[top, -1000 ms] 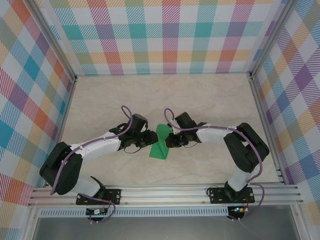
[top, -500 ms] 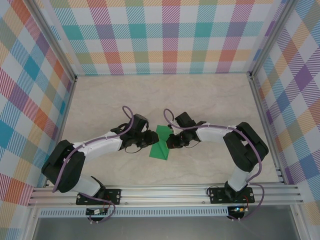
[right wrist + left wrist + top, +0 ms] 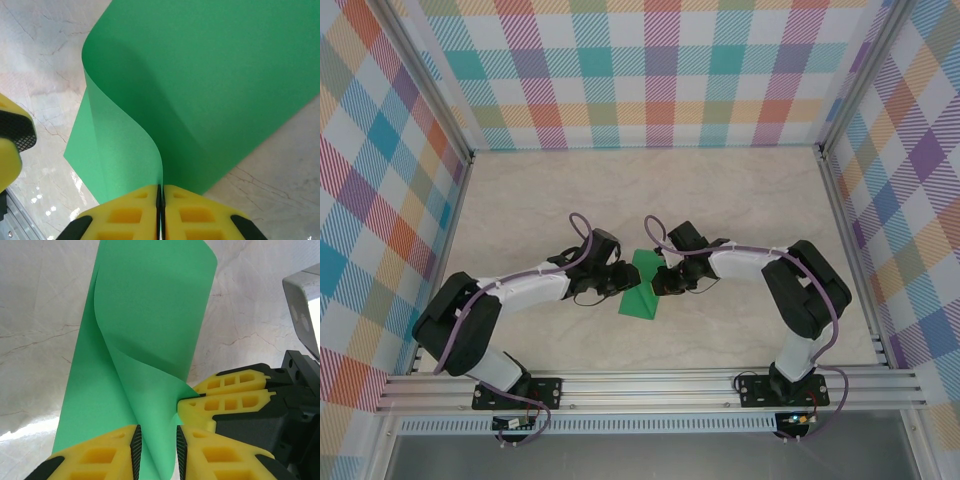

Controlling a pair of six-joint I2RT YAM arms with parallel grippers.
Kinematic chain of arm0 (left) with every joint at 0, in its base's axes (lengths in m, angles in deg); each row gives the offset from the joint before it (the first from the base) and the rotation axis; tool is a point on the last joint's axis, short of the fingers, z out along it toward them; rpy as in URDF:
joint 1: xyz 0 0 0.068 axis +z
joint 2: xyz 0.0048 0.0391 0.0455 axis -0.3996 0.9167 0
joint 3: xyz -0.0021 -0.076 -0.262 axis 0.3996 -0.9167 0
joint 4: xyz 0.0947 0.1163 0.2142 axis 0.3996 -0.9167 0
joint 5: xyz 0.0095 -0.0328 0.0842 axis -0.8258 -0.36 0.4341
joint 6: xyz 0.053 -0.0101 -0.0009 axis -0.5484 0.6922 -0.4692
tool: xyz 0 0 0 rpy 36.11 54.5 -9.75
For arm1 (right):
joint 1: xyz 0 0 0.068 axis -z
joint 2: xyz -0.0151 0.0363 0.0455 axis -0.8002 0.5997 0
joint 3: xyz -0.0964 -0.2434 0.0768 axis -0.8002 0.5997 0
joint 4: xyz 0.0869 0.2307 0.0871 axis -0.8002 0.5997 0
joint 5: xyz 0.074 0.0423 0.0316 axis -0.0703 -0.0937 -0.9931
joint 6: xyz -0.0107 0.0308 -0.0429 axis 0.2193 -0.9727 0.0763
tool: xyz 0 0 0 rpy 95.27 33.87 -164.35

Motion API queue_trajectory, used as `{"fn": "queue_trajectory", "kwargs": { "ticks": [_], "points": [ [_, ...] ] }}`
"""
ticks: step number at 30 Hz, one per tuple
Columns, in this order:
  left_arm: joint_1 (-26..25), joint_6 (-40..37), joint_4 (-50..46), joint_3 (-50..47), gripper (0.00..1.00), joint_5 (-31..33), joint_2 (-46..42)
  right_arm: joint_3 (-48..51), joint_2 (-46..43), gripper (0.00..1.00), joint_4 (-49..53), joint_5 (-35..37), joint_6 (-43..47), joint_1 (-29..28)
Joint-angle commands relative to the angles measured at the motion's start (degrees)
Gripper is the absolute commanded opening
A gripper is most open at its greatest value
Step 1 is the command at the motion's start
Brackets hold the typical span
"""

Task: Fold a paper plane with a square sheet of paper (pick it up from the middle)
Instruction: Fold the triangle a second time at the center of the table.

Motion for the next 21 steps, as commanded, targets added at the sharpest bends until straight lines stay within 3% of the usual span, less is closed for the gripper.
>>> {"fn": "queue_trajectory", "kwargs": {
  "ticks": [1, 21],
  "points": [
    [-0.5, 0.8, 2.6, 0.4, 0.27, -1.2, 1.0, -1.0, -0.1, 0.11, 1.3, -0.1, 1.7, 0.3],
    [-0.6, 1.2, 4.7, 2.7, 0.24, 0.1, 8.0, 1.3, -3.6, 0.21, -2.5, -4.1, -2.1, 0.5]
  ]
}}
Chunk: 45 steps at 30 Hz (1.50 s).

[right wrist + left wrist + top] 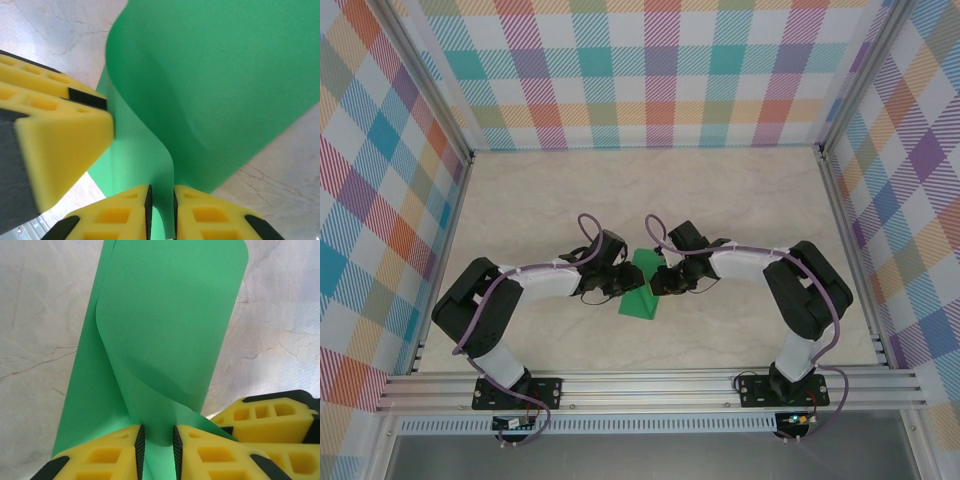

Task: Fold a paper plane with a square sheet of paper (pick it up from the middle)
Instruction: Fold the triangle a second time at the center of the table.

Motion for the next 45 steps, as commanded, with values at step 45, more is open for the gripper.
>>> {"fn": "queue_trajectory", "kwargs": {
  "ticks": [45],
  "points": [
    [-0.6, 0.2, -1.7, -0.2, 0.3, 1.9, -6.0, 1.9, -0.5, 0.08, -2.8, -3.6, -2.4, 2.4]
  ]
}}
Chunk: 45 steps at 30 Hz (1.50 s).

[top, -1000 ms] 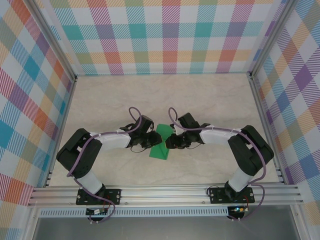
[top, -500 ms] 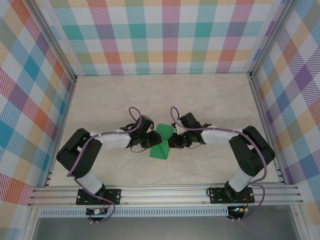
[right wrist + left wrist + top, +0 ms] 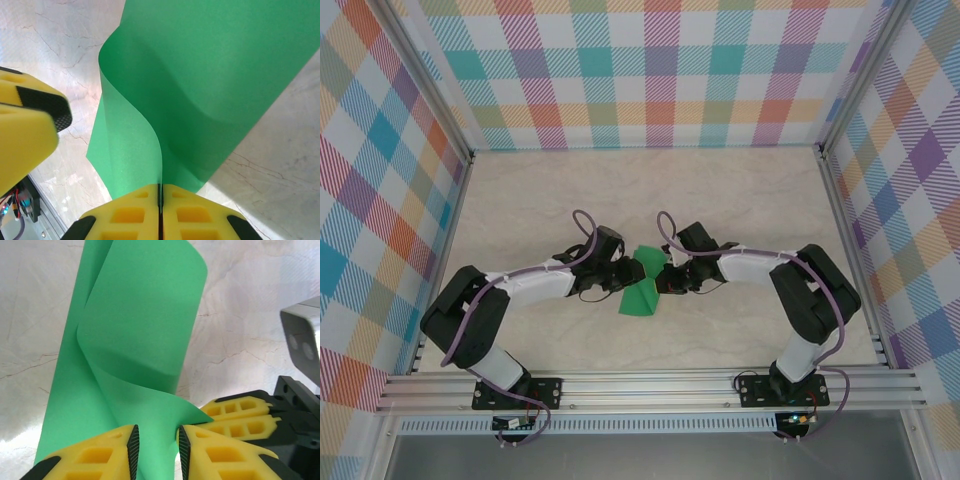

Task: Fold a paper plane with a square sheet of paper (pick it up from the middle)
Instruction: Fold the triangle a second time at the center of the table.

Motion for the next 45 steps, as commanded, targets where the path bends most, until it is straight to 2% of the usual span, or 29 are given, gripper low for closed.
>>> {"fn": "queue_trajectory", "kwargs": {
  "ticks": [1, 38, 45],
  "points": [
    [-0.5, -0.2, -1.4, -0.3, 0.3, 0.5, -1.2, -1.9, 1.5, 0.08, 2.0, -1.5, 2.4, 0.3],
    [-0.9, -0.6, -1.2, 0.6, 0.28, -0.9, 1.5, -4.2, 5.0, 0.11, 5.0, -0.9, 2.7, 0.3],
    [-0.9, -0.1, -1.7, 1.4, 0.25, -0.5, 1.9, -4.6, 6.1, 0.11, 5.5, -0.5, 2.8, 0.3]
  ]
}}
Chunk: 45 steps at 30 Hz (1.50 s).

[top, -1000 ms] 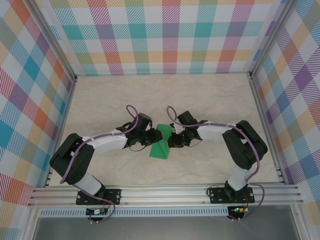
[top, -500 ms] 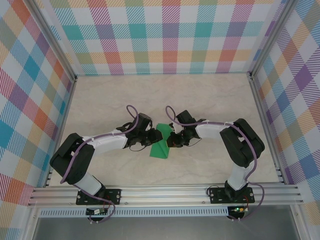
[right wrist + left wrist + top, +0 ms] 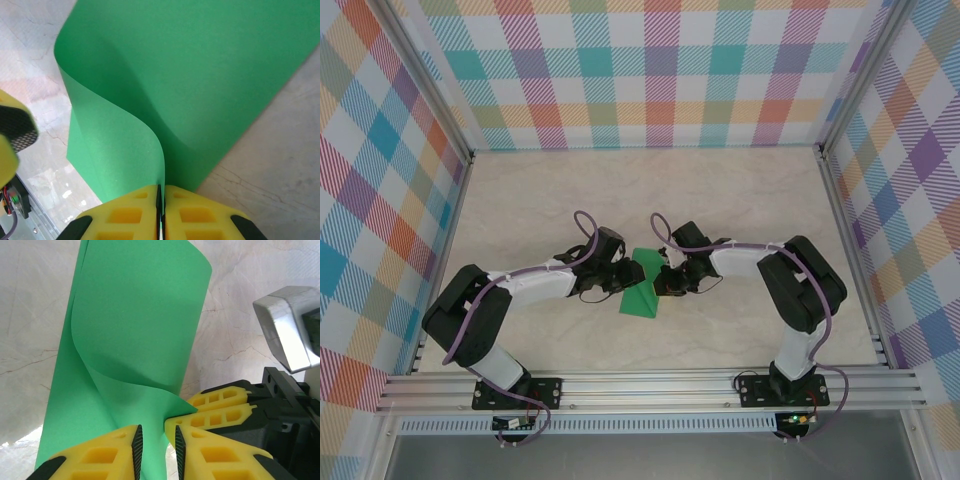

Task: Fold a paper plane with a square sheet of paper (pick it up from the middle)
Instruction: Fold the triangle a second time at the center of the table.

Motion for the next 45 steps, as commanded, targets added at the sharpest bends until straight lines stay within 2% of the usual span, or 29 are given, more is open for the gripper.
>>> {"fn": "queue_trajectory", "kwargs": {
  "ticks": [1, 7, 11, 32, 45],
  "points": [
    [-0.5, 0.0, -1.6, 1.6, 0.24, -0.1, 1.1, -1.0, 0.9, 0.11, 1.4, 0.4, 0.9, 0.3],
    [-0.5, 0.9, -1.9, 2.0, 0.15, -0.1, 1.5, -1.2, 1.3, 0.11, 1.4, 0.6, 0.8, 0.3],
    [-0.5, 2.1, -0.8, 1.6, 0.0, -0.7, 1.7, -1.1, 1.5, 0.11, 1.4, 0.8, 0.8, 0.3],
    [-0.5, 5.5, 7.7, -0.1, 0.0, -3.5, 5.3, -0.9, 2.1, 0.11, 1.0, 1.0, 0.8, 0.3],
    [-0.5, 5.5, 9.0, -1.4, 0.0, -2.7, 8.3, -1.1, 2.4, 0.11, 1.2, 1.2, 0.8, 0.3]
  ]
}}
